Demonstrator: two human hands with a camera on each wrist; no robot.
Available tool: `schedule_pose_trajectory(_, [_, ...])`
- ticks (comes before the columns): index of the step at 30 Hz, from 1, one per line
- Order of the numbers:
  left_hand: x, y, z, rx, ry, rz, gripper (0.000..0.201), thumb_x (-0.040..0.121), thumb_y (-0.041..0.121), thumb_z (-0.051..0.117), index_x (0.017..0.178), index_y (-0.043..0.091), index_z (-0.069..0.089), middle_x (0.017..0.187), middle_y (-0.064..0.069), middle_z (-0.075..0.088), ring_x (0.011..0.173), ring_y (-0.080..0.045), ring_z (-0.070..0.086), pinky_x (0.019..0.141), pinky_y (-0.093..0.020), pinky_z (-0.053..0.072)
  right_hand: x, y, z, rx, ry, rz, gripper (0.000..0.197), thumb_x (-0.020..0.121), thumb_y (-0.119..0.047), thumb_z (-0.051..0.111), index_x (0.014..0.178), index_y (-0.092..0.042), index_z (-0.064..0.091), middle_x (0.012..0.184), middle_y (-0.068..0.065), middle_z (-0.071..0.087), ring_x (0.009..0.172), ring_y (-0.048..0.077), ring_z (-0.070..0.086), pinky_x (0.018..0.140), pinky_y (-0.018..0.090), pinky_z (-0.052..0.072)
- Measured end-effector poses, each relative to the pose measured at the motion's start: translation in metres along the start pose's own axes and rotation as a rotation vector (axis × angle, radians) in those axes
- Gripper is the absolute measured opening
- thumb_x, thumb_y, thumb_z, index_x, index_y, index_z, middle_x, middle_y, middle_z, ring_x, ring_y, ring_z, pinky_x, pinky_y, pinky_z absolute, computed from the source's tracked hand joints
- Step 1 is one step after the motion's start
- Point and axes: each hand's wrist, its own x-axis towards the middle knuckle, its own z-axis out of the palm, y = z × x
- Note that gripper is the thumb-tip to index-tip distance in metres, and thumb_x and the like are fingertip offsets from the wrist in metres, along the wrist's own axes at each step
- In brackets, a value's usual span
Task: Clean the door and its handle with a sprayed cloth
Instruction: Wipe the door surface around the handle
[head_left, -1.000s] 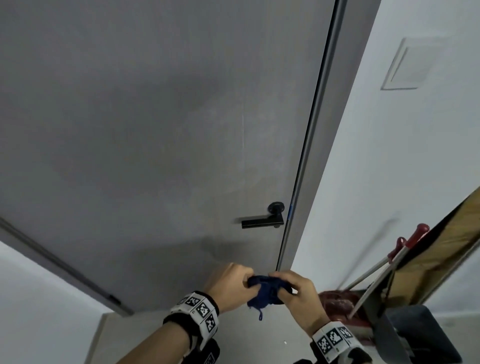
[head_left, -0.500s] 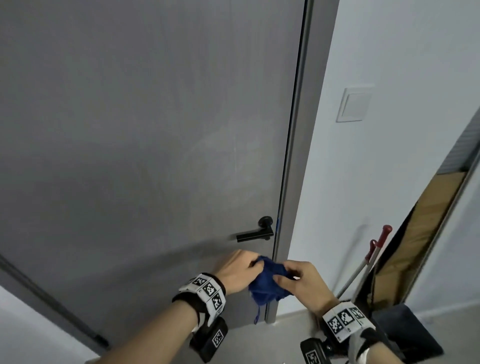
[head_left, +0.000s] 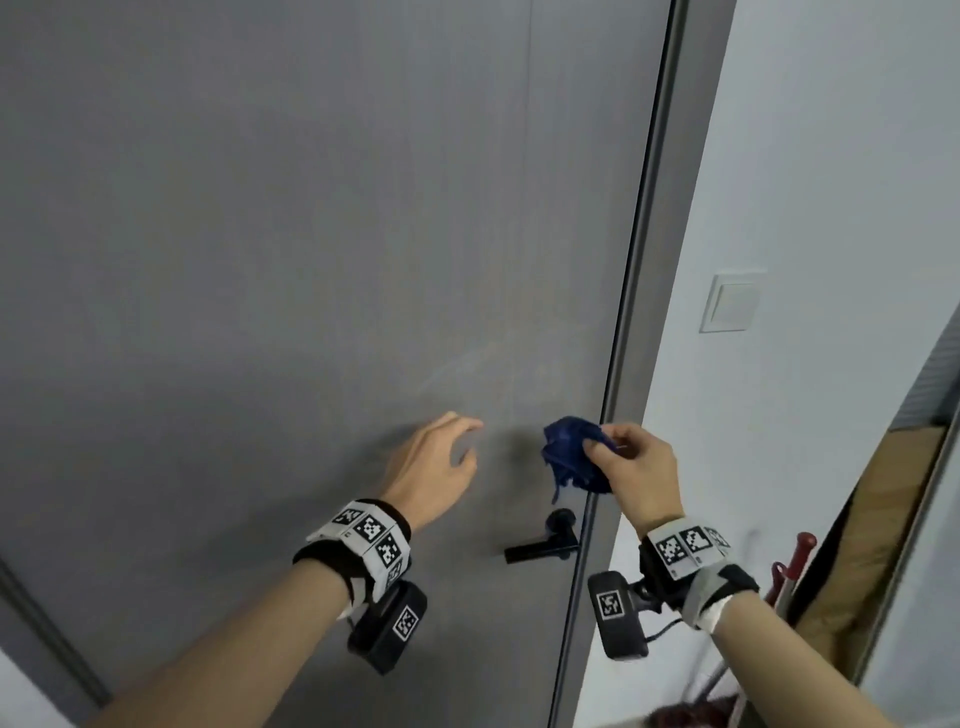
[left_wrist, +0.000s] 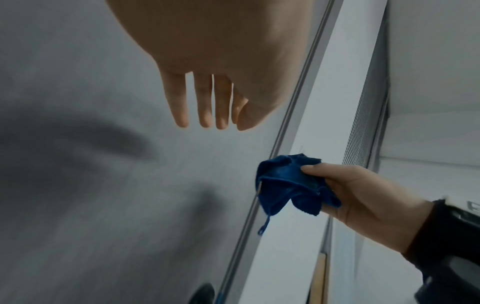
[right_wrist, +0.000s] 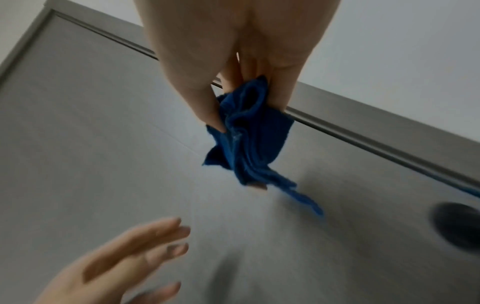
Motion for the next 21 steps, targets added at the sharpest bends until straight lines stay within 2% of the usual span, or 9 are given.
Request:
schedule_pose_trajectory(2, [0.022,-0.011,-0.021,0.065,0.091,0.020,0.043,0.091,0.017,0.061,0.133,0.022,0.057,0.141,0.005,0.052,0.130,-0.021,0.050,0.107,-0.032,0.041,0.033,-0.022,0.003,0.049,0.137,-0.060,0.008,0.082,-0.015,0.075,0.085,-0.022,0.070,0.084,0.006,0.074,0.082,0.027,0.071,0.075,0.036,0.059])
schedule_pose_trajectory(4, [0.042,-0.022,-0.042,0.175,0.154,0.025,0.060,0.087,0.012,0.065,0.144,0.019,0.047,0.158,-0.001,0.033,0.145,-0.027,0.032,0.120,-0.041,0.029,0.063,-0.044,0.006,0.087,0.271,-0.129,0.012,0.083,-0.014,0.075,0.091,-0.020,0.068,0.094,0.007,0.072,0.086,0.023,0.069,0.074,0.029,0.058])
schedule_pose_trajectory(7, [0.063,-0.040,-0.065,0.501,0.155,-0.018,0.097,0.080,0.010,0.073,0.158,0.023,0.017,0.167,-0.005,-0.012,0.155,-0.028,-0.007,0.119,-0.060,0.021,0.095,-0.063,0.023,0.102,0.370,-0.260,0.019,0.083,-0.009,0.074,0.098,-0.015,0.063,0.107,0.007,0.063,0.085,0.006,0.061,0.073,0.010,0.049])
schedule_pose_trajectory(9, [0.070,-0.052,-0.071,0.701,0.105,-0.066,0.118,0.073,0.007,0.079,0.159,0.025,0.001,0.163,-0.008,-0.028,0.153,-0.032,-0.018,0.113,-0.070,0.020,0.105,-0.058,0.047,0.038,0.297,-0.308,0.025,0.083,-0.010,0.076,0.103,-0.014,0.062,0.113,0.004,0.055,0.088,-0.001,0.057,0.082,0.013,0.048])
schedule_pose_trajectory(11, [0.073,-0.064,-0.071,0.844,0.079,-0.070,0.130,0.065,-0.003,0.079,0.158,0.027,-0.007,0.163,-0.011,-0.028,0.152,-0.036,-0.018,0.109,-0.074,0.023,0.106,-0.045,0.074,-0.012,0.141,-0.347,0.029,0.084,-0.013,0.077,0.109,-0.014,0.063,0.116,0.001,0.048,0.094,-0.005,0.055,0.085,0.012,0.047])
schedule_pose_trajectory(13, [0.076,-0.075,-0.067,0.947,0.101,-0.046,0.134,0.061,-0.005,0.080,0.159,0.028,-0.005,0.165,-0.012,-0.022,0.153,-0.038,-0.013,0.105,-0.076,0.025,0.101,-0.031,0.100,-0.029,0.041,-0.481,0.023,0.088,-0.013,0.073,0.110,-0.012,0.065,0.114,0.001,0.047,0.098,0.000,0.056,0.082,0.012,0.047])
schedule_pose_trajectory(16, [0.081,-0.088,-0.062,1.035,0.129,-0.026,0.134,0.059,0.001,0.084,0.159,0.027,-0.001,0.166,-0.014,-0.016,0.153,-0.040,-0.006,0.102,-0.078,0.028,0.086,-0.008,0.152,-0.171,-0.055,-0.735,0.021,0.087,-0.012,0.070,0.108,-0.012,0.069,0.109,0.003,0.052,0.098,0.020,0.058,0.085,0.029,0.050])
schedule_pose_trajectory(18, [0.082,-0.092,-0.061,1.047,0.140,0.009,0.133,0.061,0.004,0.085,0.159,0.026,-0.003,0.166,-0.014,-0.018,0.153,-0.040,-0.007,0.102,-0.078,0.029,0.068,0.002,0.190,-0.287,-0.170,-0.856,0.019,0.089,-0.014,0.069,0.108,-0.014,0.069,0.109,0.004,0.055,0.095,0.026,0.059,0.078,0.037,0.054])
schedule_pose_trajectory(21, [0.080,-0.097,-0.064,1.057,0.141,0.036,0.133,0.064,0.009,0.086,0.159,0.026,-0.005,0.166,-0.013,-0.018,0.153,-0.040,-0.008,0.102,-0.077,0.030,0.055,0.005,0.214,-0.373,-0.311,-0.927,0.018,0.090,-0.019,0.064,0.108,-0.017,0.069,0.110,0.002,0.054,0.091,0.025,0.059,0.063,0.038,0.056])
